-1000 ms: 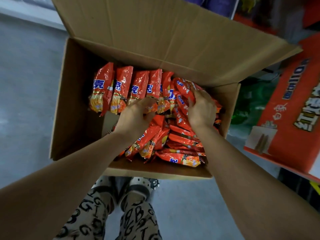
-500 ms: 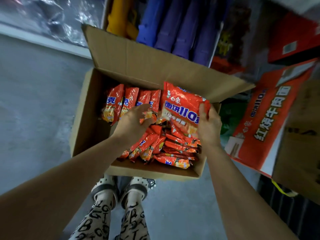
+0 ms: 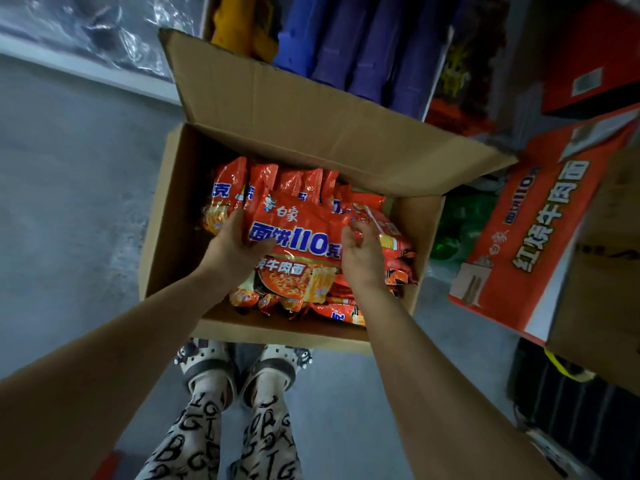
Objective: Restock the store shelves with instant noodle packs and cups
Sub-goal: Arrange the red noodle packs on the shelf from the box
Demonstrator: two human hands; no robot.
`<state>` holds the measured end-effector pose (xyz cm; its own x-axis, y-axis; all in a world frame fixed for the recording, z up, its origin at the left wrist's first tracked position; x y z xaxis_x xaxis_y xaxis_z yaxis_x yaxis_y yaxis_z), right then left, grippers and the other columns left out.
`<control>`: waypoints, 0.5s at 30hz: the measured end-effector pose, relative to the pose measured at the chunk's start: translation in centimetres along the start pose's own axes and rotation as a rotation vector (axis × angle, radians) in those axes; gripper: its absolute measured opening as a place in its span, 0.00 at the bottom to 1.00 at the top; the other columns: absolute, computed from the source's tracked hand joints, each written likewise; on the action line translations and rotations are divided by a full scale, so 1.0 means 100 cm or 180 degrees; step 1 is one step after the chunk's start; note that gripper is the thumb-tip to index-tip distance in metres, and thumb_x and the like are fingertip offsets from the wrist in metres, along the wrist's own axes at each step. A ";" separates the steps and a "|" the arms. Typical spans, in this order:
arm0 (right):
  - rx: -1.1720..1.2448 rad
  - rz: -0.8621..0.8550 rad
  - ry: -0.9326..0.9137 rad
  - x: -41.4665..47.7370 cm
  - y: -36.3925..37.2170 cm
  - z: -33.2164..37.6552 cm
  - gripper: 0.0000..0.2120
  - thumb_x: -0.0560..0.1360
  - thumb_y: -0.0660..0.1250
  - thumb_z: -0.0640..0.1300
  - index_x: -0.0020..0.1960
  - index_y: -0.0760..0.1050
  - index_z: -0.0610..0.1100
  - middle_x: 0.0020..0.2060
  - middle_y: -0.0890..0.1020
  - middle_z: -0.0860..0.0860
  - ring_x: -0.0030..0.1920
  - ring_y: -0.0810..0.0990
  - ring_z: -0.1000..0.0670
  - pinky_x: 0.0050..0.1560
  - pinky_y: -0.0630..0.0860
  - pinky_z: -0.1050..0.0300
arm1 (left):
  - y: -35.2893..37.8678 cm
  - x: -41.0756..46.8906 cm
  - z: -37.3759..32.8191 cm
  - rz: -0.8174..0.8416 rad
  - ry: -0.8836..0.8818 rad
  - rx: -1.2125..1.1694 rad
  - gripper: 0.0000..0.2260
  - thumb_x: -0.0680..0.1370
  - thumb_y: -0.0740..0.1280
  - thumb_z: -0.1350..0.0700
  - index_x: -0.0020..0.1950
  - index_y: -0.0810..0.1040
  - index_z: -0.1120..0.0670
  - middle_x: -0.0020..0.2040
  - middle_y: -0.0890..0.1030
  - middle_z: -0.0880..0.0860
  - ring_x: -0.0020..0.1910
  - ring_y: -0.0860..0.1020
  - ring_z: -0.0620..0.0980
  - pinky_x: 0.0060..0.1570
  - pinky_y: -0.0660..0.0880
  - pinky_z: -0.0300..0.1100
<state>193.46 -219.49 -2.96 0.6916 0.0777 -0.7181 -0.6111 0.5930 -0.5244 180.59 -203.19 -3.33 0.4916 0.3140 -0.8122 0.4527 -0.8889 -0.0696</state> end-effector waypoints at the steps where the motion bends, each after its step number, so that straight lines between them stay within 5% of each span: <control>1: -0.0180 -0.0263 -0.0193 0.002 -0.001 -0.006 0.16 0.83 0.60 0.49 0.69 0.70 0.46 0.60 0.78 0.51 0.58 0.78 0.51 0.47 0.74 0.59 | -0.001 0.002 0.007 -0.0059 -0.0014 0.0011 0.23 0.76 0.71 0.54 0.68 0.67 0.45 0.62 0.79 0.49 0.60 0.79 0.52 0.59 0.77 0.60; 5: -0.0819 -0.0897 -0.0580 0.025 -0.015 -0.029 0.22 0.78 0.69 0.44 0.70 0.71 0.47 0.65 0.77 0.50 0.64 0.75 0.49 0.58 0.71 0.58 | -0.002 0.010 0.023 -0.0118 -0.0073 0.0046 0.22 0.77 0.70 0.54 0.69 0.66 0.45 0.61 0.79 0.49 0.60 0.79 0.51 0.59 0.77 0.58; 9: -0.1555 -0.0696 -0.0446 0.063 -0.023 -0.044 0.33 0.71 0.75 0.52 0.73 0.67 0.51 0.68 0.73 0.48 0.69 0.70 0.45 0.70 0.67 0.44 | -0.002 0.028 0.028 -0.0175 -0.0088 0.0020 0.20 0.77 0.70 0.53 0.65 0.67 0.45 0.60 0.79 0.48 0.58 0.79 0.50 0.58 0.77 0.58; 15: -0.2113 -0.0446 -0.0049 0.103 -0.007 -0.050 0.37 0.70 0.75 0.57 0.73 0.64 0.51 0.70 0.71 0.44 0.71 0.67 0.41 0.71 0.63 0.40 | 0.007 0.055 0.027 -0.0243 0.0076 -0.0073 0.18 0.78 0.69 0.56 0.65 0.69 0.50 0.57 0.80 0.46 0.55 0.80 0.44 0.56 0.78 0.51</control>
<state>199.11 -223.15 -12.30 0.7839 0.0503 -0.6189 -0.6188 -0.0192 -0.7853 181.56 -203.02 -9.39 0.4724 0.3887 -0.7910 0.5064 -0.8543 -0.1174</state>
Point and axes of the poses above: each hand's wrist, its own x-axis towards the middle knuckle, its own y-axis out of the palm, z = x × y, the point moved 3 cm from there along x, towards the middle knuckle
